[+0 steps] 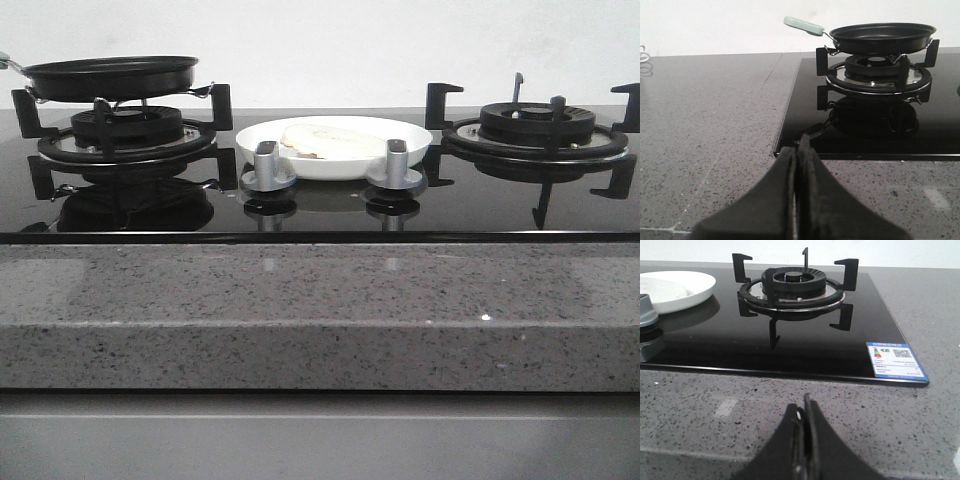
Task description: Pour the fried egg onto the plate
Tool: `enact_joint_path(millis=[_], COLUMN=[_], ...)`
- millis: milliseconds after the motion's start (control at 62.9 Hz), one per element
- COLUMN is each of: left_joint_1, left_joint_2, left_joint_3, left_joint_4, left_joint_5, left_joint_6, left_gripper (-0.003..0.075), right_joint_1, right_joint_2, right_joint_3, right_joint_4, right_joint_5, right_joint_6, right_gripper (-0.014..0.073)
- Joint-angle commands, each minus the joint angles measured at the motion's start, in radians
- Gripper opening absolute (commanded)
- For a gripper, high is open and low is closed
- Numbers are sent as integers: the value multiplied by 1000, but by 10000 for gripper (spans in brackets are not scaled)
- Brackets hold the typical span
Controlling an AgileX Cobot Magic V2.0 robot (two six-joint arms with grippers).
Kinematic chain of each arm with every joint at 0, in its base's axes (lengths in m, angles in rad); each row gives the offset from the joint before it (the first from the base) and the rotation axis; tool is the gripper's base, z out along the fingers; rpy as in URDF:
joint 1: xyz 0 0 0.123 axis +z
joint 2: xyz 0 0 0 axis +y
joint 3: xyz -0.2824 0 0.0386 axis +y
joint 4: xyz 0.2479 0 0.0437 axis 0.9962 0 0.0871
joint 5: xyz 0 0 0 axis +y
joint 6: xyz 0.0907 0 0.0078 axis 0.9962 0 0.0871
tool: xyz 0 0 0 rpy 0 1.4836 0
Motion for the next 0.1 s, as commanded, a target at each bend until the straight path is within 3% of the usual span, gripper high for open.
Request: enact_joint_path(millis=[0, 79], left_joint_1=[-6, -6], left_joint_2=[-18, -18], left_joint_3=[5, 5], left_joint_4=[-8, -8], left_joint_5=[-83, -83], left_joint_6=[-10, -10], left_gripper=[-20, -20], right_joint_1=[-7, -7], right_joint_2=[-16, -16], right_joint_3=[-6, -6], right_joint_4=[-10, -10], right_joint_5=[-90, -90], right_joint_6=[2, 2], right_gripper=[-69, -69])
